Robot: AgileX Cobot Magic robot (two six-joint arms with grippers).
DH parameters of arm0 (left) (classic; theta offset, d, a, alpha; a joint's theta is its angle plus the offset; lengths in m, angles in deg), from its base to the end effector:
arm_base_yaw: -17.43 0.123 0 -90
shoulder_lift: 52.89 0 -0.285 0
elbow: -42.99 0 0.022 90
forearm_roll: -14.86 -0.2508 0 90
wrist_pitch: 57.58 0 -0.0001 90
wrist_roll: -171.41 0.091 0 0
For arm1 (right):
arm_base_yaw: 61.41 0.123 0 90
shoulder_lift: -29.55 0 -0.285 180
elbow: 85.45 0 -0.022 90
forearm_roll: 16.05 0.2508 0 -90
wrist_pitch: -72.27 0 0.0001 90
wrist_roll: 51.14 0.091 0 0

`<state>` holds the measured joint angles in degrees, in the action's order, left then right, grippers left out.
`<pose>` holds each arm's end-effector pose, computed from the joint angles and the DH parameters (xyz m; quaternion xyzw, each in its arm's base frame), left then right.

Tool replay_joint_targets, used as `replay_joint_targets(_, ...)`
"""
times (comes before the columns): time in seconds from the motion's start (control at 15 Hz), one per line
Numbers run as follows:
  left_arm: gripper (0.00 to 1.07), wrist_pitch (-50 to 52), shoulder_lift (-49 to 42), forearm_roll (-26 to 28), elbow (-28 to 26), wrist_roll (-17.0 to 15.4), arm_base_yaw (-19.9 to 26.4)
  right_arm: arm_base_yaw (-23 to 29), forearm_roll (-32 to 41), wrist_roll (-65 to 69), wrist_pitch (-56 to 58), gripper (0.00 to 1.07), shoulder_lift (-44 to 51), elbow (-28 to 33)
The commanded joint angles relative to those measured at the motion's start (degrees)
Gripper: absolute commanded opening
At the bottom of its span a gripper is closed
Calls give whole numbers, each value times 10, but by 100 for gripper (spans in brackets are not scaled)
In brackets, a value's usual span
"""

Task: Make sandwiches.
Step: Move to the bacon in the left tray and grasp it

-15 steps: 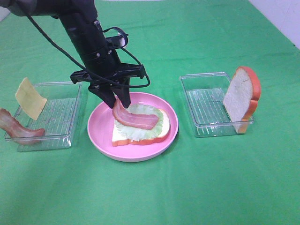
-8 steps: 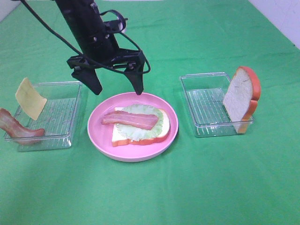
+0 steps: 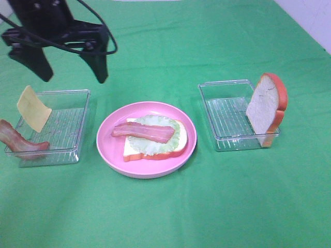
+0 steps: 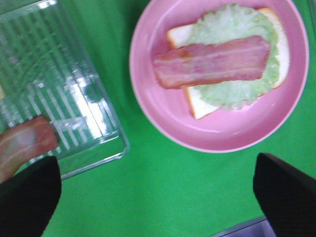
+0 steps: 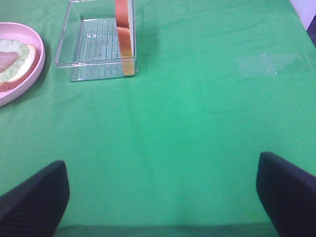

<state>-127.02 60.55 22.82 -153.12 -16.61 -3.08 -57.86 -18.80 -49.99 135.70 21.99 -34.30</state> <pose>0.3572 -0.1462 0.2865 0.0912 0.9869 -0.0936 0.0948 -0.0024 -0.0041 0.2611 -0.0173 0.8748 -0.0041 0.4842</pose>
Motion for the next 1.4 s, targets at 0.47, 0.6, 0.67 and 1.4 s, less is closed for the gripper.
replay_joint_targets(0.47, 100, -63, -88, -27, 159, 37, 195, -1, -1, -1, -3, 99, 14, 2)
replay_joint_targets(0.6, 100, -63, -63, -35, 159, 44, 198, -1, -1, -1, -3, 99, 14, 2)
replay_joint_targets(0.67, 100, -63, -50, -34, 159, 44, 198, -1, -1, -1, -3, 99, 14, 2)
replay_joint_targets(1.4, 98, 37, 59, -49, 159, 9, 168, -1, -1, -1, -3, 99, 14, 2)
